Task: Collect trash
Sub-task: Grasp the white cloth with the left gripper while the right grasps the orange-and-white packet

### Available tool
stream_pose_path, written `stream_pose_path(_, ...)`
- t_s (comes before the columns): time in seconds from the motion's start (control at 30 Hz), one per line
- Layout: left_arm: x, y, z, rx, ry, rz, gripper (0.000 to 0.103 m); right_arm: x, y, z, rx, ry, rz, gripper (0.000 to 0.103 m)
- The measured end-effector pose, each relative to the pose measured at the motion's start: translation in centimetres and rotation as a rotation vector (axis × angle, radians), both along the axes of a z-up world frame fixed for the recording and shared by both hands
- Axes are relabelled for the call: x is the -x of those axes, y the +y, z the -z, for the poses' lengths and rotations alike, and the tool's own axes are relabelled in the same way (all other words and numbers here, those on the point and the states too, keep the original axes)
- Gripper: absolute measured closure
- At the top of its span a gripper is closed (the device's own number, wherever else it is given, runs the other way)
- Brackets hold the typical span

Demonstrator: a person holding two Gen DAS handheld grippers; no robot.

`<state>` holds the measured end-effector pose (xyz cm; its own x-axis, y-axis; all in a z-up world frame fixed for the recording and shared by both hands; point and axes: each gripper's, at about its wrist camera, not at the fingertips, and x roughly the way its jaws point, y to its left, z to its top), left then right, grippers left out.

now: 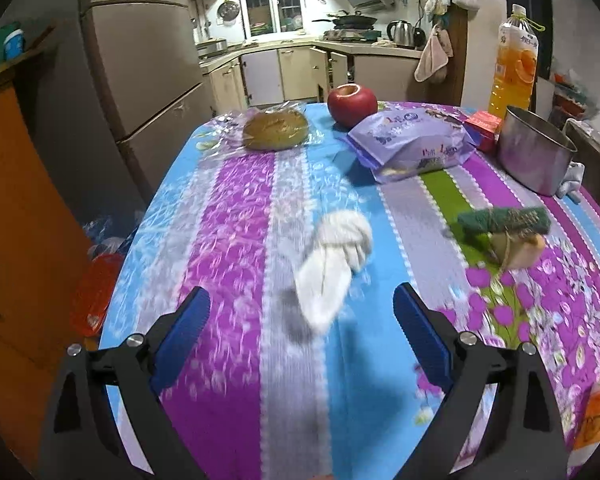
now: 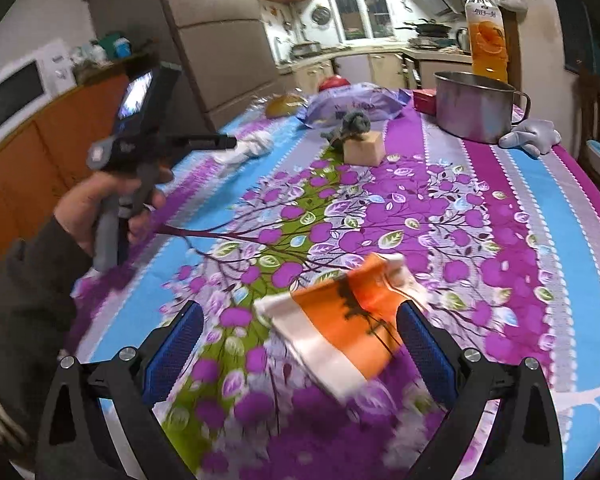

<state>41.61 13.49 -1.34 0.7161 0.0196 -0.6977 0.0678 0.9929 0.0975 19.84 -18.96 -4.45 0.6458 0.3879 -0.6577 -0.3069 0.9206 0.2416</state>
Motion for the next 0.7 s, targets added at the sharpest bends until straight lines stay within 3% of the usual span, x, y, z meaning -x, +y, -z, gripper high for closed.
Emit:
stream_pose_path(0.2, -3.7, -0.7, 1.9, -0.014, 0.037, 0.034, 0.013, -1.8, 0.7, 1.3, 0.052, 0.033, 0.096, 0.009)
stream_pose_path(0.27, -4.4, -1.0, 2.4, -0.028, 0.045, 0.025, 0.014, -2.3, 0.3, 1.5, 0.052, 0.043, 0.109, 0.016)
stream_pose_path(0.3, -4.8, -1.1, 2.7, -0.034, 0.054, 0.016, 0.015, -2.2, 0.0, 1.5, 0.053, 0.041, 0.117, 0.026)
stream_pose_path(0.33, -5.0, -1.1, 2.9, -0.032, 0.062, 0.011, 0.019, -2.2, -0.4, 1.5, 0.046, 0.038, 0.123, 0.027)
stream_pose_path(0.37, -5.3, -1.1, 3.1, -0.021, 0.075, 0.013, 0.032, -2.1, -0.6, 1.4, 0.037, 0.038, 0.122, 0.033)
stream_pose_path(0.4, -5.6, -1.2, 3.5, 0.003, 0.106, 0.020, 0.043, -1.9, -0.8, 1.3, 0.032, 0.034, 0.122, 0.057)
stream_pose_path(0.43, -5.7, -1.1, 3.7, 0.017, 0.116, 0.023, 0.047, -1.8, -0.9, 1.3, 0.041, 0.038, 0.128, 0.064)
stream_pose_path(0.5, -5.5, -1.3, 3.6, 0.040, 0.112, 0.029, 0.069, -1.5, -1.3, 1.5, 0.037, 0.046, 0.128, 0.077)
stream_pose_path(0.57, -5.2, -1.6, 3.5, 0.029, 0.112, 0.023, 0.073, -1.1, -1.6, 1.8, 0.031, 0.043, 0.118, 0.079)
stream_pose_path(0.7, -4.6, -1.7, 3.3, 0.042, 0.094, 0.009, 0.076, -0.4, -2.2, 1.6, 0.017, 0.017, 0.100, 0.092)
